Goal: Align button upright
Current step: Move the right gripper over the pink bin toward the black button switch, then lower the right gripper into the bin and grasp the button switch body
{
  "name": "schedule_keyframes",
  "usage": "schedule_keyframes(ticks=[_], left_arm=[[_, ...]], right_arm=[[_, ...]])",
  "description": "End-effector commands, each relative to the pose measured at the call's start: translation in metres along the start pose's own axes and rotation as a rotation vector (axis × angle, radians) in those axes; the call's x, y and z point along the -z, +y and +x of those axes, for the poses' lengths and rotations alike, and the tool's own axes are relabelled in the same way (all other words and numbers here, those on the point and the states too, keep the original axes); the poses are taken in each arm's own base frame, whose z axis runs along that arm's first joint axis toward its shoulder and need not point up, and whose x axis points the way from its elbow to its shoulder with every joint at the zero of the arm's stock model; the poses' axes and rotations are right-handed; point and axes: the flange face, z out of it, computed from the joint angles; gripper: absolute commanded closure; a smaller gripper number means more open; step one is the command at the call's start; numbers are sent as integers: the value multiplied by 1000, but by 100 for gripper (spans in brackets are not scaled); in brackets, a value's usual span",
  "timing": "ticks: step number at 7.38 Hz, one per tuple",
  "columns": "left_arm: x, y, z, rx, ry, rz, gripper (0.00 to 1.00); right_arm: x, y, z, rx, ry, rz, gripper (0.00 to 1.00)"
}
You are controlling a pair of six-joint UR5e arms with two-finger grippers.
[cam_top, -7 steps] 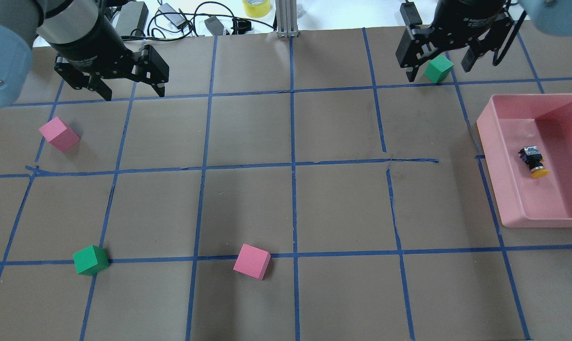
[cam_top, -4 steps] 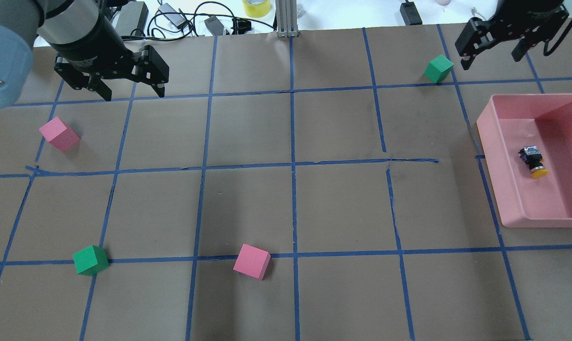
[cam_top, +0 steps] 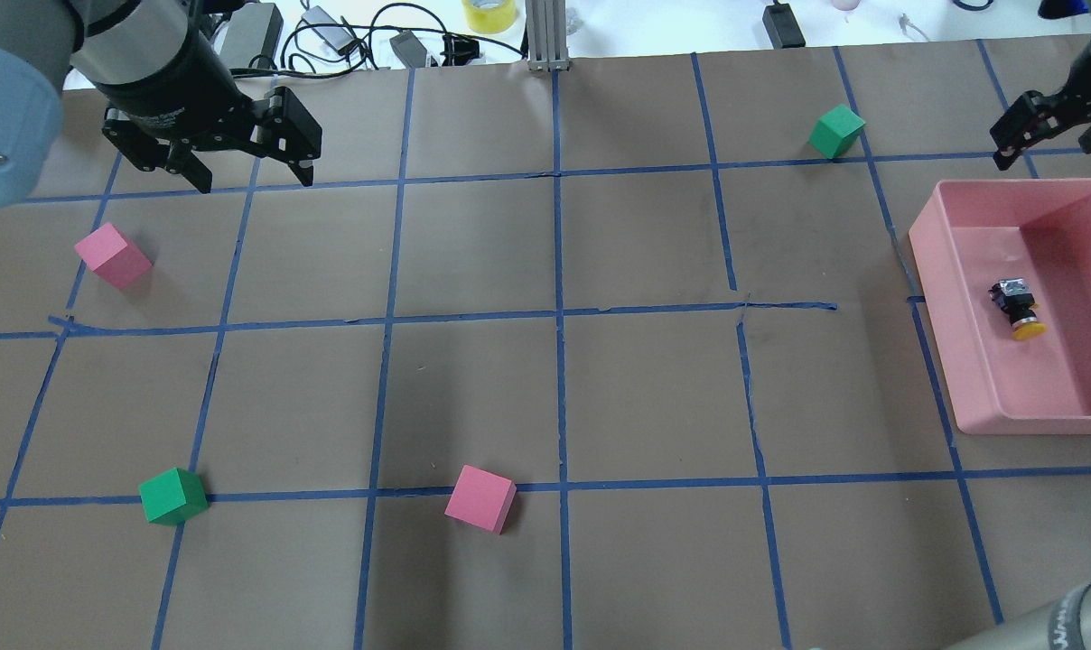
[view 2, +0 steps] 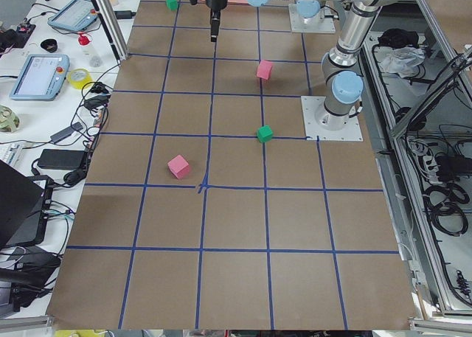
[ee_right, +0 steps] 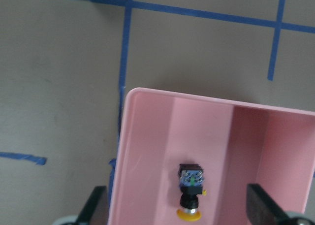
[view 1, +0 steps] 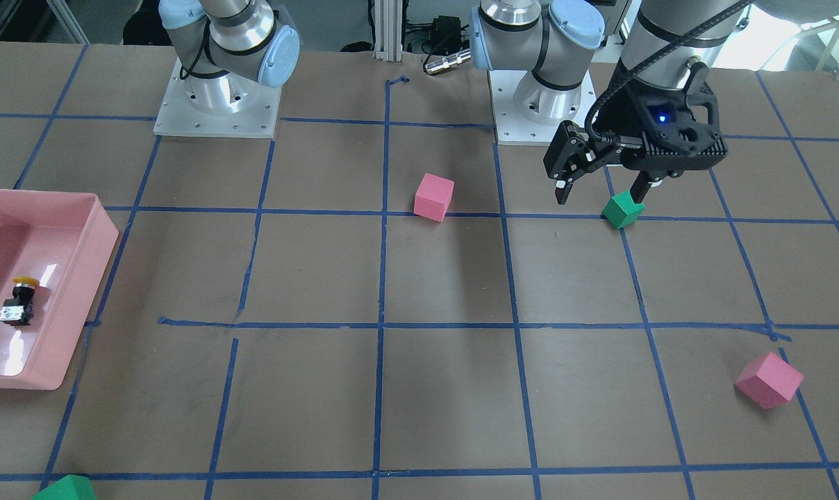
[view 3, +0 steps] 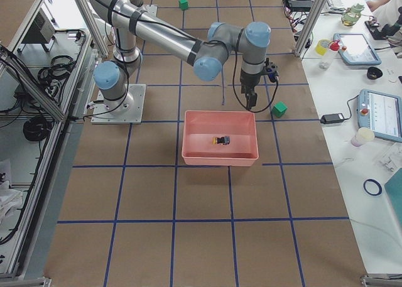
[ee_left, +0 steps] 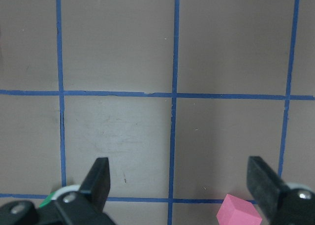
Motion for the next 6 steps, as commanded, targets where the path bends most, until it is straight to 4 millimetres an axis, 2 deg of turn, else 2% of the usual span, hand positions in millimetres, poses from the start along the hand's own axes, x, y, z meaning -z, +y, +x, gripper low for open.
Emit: schedule_keyframes(ticks=[1, 2, 4, 6], left_arm=[[0, 0, 0, 0, 0, -1, 0], [0, 0, 0, 0, 0, -1, 0], [1, 0, 0, 0, -2, 1, 0], [1, 0, 0, 0, -2, 1, 0]], right_arm=[[-74, 43, 39, -24, -48, -24, 0], [-88, 50, 33, -26, -69, -32, 0], [-106, 50, 32, -29, -74, -34, 0], [-109, 51, 32, -37, -71, -45, 0]])
